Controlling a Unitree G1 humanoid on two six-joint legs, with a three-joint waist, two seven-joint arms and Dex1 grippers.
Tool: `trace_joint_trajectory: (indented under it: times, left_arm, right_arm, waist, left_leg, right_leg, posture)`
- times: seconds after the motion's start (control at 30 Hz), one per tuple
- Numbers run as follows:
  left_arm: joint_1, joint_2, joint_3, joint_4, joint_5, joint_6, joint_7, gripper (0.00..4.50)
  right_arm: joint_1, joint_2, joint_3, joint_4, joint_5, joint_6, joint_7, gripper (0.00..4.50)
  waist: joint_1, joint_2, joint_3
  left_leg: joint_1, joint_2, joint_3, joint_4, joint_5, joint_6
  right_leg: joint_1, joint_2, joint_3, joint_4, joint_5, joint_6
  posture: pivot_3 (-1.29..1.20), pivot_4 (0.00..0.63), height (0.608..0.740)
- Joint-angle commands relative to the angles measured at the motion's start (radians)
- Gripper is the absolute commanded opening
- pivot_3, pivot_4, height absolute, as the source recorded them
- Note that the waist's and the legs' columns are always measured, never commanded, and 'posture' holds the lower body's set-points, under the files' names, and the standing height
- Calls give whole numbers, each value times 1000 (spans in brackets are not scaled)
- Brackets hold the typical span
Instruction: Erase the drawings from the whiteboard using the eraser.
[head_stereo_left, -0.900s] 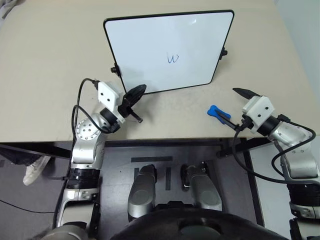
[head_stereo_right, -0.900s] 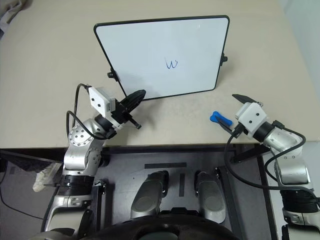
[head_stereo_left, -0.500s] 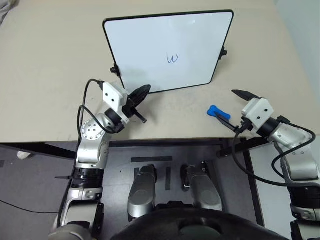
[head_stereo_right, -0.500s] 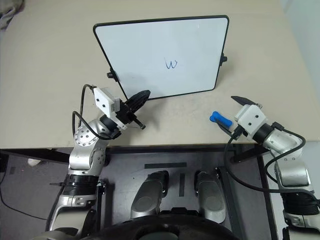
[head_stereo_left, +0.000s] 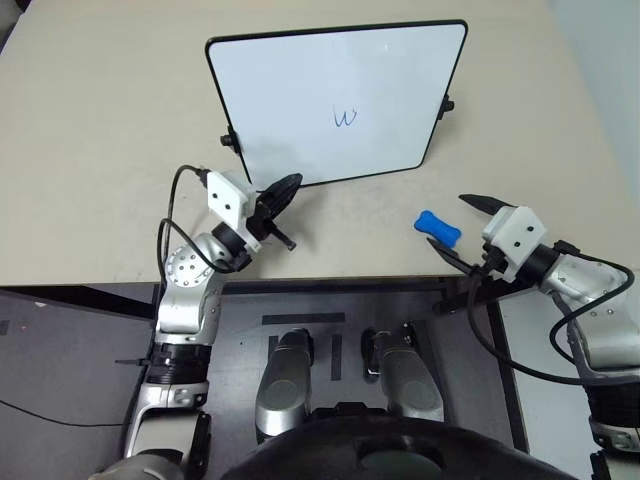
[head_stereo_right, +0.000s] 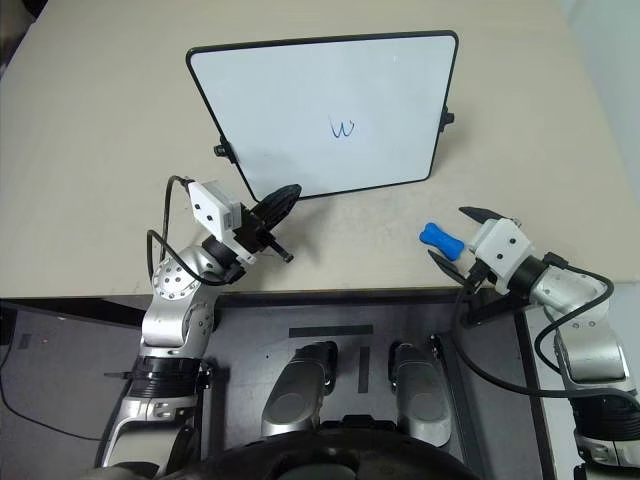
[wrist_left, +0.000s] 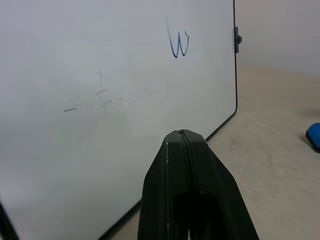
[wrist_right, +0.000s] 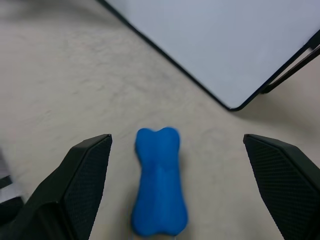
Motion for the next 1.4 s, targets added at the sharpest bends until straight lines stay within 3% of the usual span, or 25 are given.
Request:
trace_joint_trajectory:
  times: [0.03, 1.03, 1.4]
  left_arm:
    - [15, 0, 5, -51, 1, -7, 14, 0]
    - [-27, -43, -37, -6, 12, -28, 17, 0]
    - [-40, -44, -38, 7, 16, -35, 15, 0]
  right_arm:
    - [4, 3, 11, -11, 11, 5, 8, 4453]
    - [-79, 101, 70, 184, -44, -35, -26, 4453]
    - [-110, 120, 79, 201, -44, -16, -20, 916]
  waist:
    - [0, 0, 0]
    - [-3, 0, 0]
    - [-3, 0, 0]
  left_leg:
    - [0, 0, 0, 0, 0, 0]
    - [9, 0, 0, 0, -1, -4]
    - [8, 0, 0, 0, -1, -3]
  right_leg:
    - [0, 0, 0, 0, 0, 0]
    - [8, 0, 0, 0, 2, -2]
    - [8, 0, 0, -1, 0, 0]
  posture:
    - [0, 150, 740]
    - [0, 150, 740]
    - [0, 150, 740]
